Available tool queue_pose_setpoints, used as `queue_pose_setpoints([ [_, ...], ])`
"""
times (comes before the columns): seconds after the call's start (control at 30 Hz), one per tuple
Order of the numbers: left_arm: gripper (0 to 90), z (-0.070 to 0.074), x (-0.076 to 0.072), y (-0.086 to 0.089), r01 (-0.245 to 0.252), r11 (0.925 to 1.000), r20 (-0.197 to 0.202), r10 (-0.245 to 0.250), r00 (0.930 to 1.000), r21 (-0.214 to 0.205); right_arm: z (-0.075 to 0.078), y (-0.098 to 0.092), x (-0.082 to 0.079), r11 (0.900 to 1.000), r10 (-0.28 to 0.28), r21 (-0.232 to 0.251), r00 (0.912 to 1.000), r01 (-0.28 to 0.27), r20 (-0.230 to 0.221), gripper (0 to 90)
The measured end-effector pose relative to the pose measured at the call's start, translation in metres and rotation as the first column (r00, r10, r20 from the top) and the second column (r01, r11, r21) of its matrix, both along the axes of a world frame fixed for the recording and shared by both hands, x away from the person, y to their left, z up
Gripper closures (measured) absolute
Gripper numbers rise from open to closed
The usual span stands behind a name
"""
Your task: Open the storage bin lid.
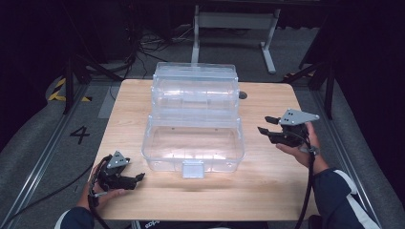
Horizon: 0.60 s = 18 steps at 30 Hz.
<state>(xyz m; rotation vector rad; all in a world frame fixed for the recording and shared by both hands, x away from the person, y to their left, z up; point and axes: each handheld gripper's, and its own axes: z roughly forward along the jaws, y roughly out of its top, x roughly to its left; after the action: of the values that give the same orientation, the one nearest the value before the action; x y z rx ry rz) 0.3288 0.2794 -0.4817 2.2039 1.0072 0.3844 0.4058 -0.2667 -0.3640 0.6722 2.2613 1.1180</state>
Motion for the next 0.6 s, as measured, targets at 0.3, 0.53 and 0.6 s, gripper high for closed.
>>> queue_pose_setpoints([
  [0.3,15.7,0.001,-0.001,0.002,-0.005,0.9999,0.009,0.005,1.0,0.015,-0.026,-0.003,-0.016,0.9973,-0.01,-0.073,0.9993,0.007,-0.035,41.4],
  [0.53,15.6,0.001,-0.001,0.002,-0.007,0.9999,0.008,0.007,0.9999,0.014,-0.048,-0.014,-0.028,0.9954,-0.041,-0.089,0.9976,0.035,-0.056,37.2],
  [0.6,15.6,0.0,-0.002,0.001,-0.007,1.0,0.002,0.007,1.0,0.004,-0.054,-0.019,-0.03,0.9957,-0.049,-0.083,0.9963,0.043,-0.071,36.4],
])
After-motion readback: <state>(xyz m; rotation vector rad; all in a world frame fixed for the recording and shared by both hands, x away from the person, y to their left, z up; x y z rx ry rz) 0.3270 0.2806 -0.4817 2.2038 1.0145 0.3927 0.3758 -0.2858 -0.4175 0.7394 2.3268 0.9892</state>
